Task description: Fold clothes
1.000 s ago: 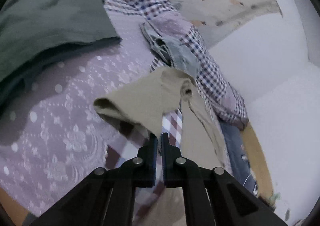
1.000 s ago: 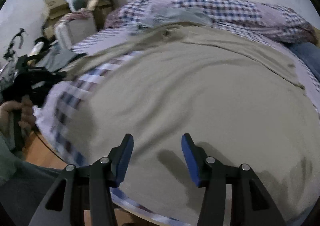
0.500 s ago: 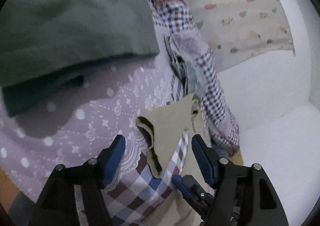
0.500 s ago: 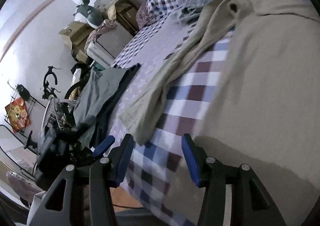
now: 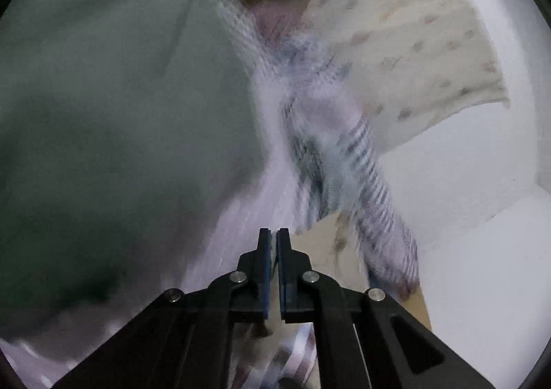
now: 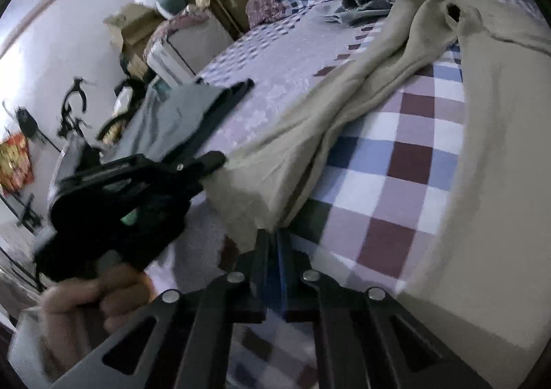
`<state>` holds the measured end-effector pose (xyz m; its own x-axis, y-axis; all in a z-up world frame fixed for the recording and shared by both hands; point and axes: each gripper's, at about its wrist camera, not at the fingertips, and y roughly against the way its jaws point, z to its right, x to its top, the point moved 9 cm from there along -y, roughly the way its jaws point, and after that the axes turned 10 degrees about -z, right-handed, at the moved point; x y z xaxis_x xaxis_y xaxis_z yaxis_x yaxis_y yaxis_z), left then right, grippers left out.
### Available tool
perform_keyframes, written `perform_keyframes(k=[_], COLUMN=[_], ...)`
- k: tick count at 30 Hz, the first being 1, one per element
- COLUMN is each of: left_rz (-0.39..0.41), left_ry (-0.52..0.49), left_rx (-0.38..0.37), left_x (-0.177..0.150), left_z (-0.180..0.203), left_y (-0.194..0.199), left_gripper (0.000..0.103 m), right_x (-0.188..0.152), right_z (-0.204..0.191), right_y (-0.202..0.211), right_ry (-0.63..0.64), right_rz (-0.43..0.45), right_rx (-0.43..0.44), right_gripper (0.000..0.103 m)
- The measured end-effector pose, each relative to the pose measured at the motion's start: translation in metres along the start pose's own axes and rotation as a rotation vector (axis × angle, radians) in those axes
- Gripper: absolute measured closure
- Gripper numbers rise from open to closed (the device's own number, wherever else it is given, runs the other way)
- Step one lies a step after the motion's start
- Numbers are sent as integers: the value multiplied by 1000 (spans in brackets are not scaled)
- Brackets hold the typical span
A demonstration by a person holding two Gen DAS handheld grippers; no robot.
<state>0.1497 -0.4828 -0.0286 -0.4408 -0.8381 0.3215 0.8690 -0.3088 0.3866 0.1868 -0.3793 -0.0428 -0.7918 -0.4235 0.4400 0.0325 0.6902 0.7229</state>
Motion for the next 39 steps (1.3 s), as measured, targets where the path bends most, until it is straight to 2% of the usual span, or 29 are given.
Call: perform_keyframes(k=[2, 3, 5, 7, 10, 12, 14, 15, 20, 25, 27, 29, 31, 34, 39], left_rz=[88, 101, 85, 61, 56, 58, 57, 55, 31, 4, -6, -18, -30, -42, -50], left_ry=[-32, -35, -23, -12, -7, -9, -13, -16, -49, -67, -62, -59, -55, -50, -34], left_rx=[3, 10, 39, 72, 75, 71, 74, 75, 64, 43, 40, 31, 21, 0, -31], left_x=[13, 15, 15, 14, 19, 26, 29, 30, 42, 50, 51, 52, 52, 54, 55], left_z=[6, 5, -4, -13, -16, -16, -14, -14, -8, -9, -11, -12, -14, -15, -16], left_y=[18, 21, 20, 16, 15, 14, 7, 5, -3, -4, -4, -5, -5, -4, -4], left_gripper=[101, 101, 101, 101, 101, 101, 100, 100, 100, 100, 100, 100, 100, 100, 100], right_x=[-2, -7, -16, -21, -20, -15, -7, -2, 9, 15, 15, 13, 11, 14, 24], right_z=[-17, -22, -24, -10, 5, 8, 5, 3, -21, -67, -89, -103, -112, -123, -124], right_y=[4, 0, -9, -15, -14, -11, -10, -10, -5, -17, -30, -45, -58, -74, -97], right_ry=[15, 25, 37, -6, -90, -107, -97, -78, 177, 494, 643, 784, 900, 1000, 1034], right_rz=[11, -9, -47, -57, -44, -23, -1, 4, 46, 84, 97, 100, 98, 86, 33], right_rx=[43, 51, 44, 24, 96, 93, 80, 66, -122, -278, -336, -400, -448, -478, -482], right_gripper=[101, 100, 97, 95, 98, 97, 88, 88, 88, 86, 79, 65, 65, 65, 65])
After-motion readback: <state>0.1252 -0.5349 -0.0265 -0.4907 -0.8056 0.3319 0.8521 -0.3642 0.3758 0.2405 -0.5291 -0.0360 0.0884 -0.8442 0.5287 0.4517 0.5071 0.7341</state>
